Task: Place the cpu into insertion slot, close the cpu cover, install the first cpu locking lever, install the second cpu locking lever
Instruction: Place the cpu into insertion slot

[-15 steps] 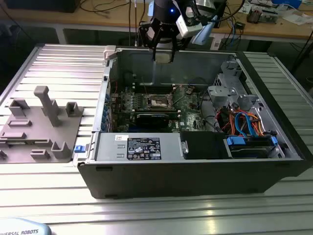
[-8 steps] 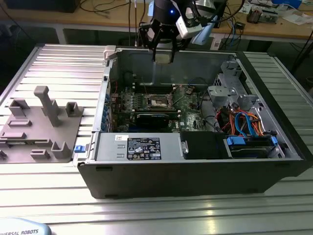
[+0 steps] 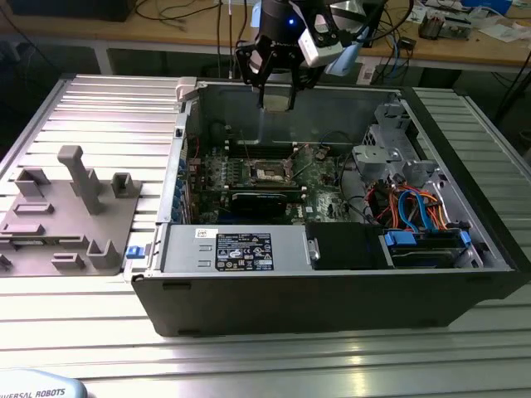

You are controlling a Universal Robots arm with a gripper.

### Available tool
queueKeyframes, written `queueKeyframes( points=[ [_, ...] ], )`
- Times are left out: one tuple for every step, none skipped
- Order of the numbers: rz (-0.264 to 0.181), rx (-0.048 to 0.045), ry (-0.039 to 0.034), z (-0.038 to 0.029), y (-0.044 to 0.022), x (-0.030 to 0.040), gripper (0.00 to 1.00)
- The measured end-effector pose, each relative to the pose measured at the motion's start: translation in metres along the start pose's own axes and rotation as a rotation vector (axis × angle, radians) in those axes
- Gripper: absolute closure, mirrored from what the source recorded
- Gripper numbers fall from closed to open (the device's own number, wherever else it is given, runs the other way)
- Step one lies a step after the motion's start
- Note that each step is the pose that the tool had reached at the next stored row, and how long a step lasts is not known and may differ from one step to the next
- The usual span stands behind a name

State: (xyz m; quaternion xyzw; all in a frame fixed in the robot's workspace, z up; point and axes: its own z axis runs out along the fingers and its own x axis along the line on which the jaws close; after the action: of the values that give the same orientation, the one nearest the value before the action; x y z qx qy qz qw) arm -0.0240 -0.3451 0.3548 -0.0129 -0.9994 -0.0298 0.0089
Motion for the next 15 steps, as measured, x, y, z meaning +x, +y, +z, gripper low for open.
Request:
queueKeyframes(
  points=[
    [0.0,0.0005,0.0001,0.0005,0.0,0.0,0.46],
    [0.0,0.0005,0.0001,0.0009,0.0,0.0,0.46],
    [0.0,0.0005,0.0001,0.0015,-0.0001,0.0,0.46],
    [0.0,0.0005,0.0,0.0024,-0.0001,0.0,0.46],
    [0.0,0.0005,0.0001,0.0028,-0.0002,0.0,0.46],
    [0.0,0.0005,0.0001,0.0031,-0.0002,0.0,0.46],
    [0.0,0.0005,0.0001,0.0033,-0.0002,0.0,0.46],
    [0.0,0.0004,0.0001,0.0036,-0.0002,0.0,0.46],
    [0.0,0.0004,0.0,0.0037,-0.0002,0.0,0.46],
    [0.0,0.0005,0.0,0.0039,-0.0002,0.0,0.46],
    [0.0,0.0005,0.0001,0.004,-0.0002,0.0,0.46],
    [0.0,0.0005,0.0001,0.0042,-0.0002,0.0,0.46],
    [0.0,0.0004,0.0,0.0046,-0.0003,0.0,0.46],
    [0.0,0.0005,0.0001,0.0047,-0.0003,0.0,0.46],
    [0.0,0.0005,0.0001,0.0049,-0.0003,0.0,0.46]
  ],
)
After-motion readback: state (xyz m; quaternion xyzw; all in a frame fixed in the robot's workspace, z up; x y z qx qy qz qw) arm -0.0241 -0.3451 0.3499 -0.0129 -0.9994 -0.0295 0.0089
